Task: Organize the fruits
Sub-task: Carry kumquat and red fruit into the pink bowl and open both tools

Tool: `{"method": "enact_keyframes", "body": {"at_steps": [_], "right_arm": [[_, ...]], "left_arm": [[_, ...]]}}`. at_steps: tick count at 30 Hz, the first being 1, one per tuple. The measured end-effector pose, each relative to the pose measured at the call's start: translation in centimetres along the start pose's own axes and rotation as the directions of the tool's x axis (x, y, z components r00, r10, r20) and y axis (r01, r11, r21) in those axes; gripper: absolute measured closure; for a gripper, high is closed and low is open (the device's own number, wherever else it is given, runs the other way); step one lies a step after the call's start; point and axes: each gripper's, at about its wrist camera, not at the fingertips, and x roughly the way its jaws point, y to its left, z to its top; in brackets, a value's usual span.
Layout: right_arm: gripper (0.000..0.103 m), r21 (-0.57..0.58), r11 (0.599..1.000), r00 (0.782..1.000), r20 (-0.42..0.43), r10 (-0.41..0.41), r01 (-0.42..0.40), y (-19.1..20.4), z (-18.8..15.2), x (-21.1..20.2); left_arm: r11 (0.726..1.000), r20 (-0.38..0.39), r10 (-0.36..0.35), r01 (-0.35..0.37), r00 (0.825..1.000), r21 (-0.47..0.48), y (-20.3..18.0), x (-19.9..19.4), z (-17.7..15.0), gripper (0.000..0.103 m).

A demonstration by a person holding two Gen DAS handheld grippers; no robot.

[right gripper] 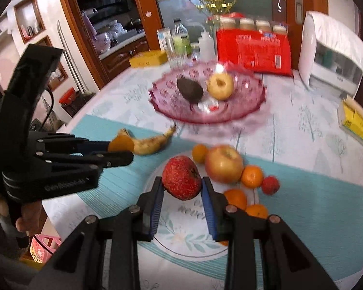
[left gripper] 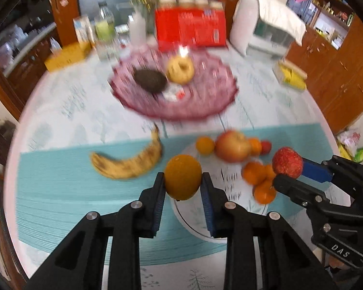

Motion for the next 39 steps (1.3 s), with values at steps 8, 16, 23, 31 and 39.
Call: {"method": "enact_keyframes", "body": {"at_steps": [8,16,23,31,39], "right_arm": [[0.071,-0.029,0.999,0.994,0.110,-0.018,0.021,-0.1,7.7,-5.2],[0.071,-0.013,0.991,0.973,0.191,-0.132,0.137,-1.9,16.5,-7.1],[0.071,0.063,0.986,0.980,0.118,-0.158,0.151,-4.4,19.6,-1.7],[0.071,0.184,0.974,0.990,-0.090,-0.113,0.128,-7.5,17.0,9.7],[0.071,0.224,0.967,0.974,-0.216,-0.074,0.123,-8.3,14.0,17.1]], "left_arm": [[0.992,0.143,0.122,-0.124,0.982,0.007,1.4,-7.9,6.0,0.076],[0.979,0.243,0.187,-0.202,0.952,0.036,2.7,-11.5,12.4,0.076],[0.987,0.190,0.150,-0.159,0.970,0.030,4.2,-6.8,16.0,0.076],[0.996,0.011,0.081,-0.081,0.997,0.037,4.9,5.3,15.1,0.076],[0.999,-0.117,0.046,-0.043,0.992,0.024,5.2,14.1,13.5,0.076]]}}
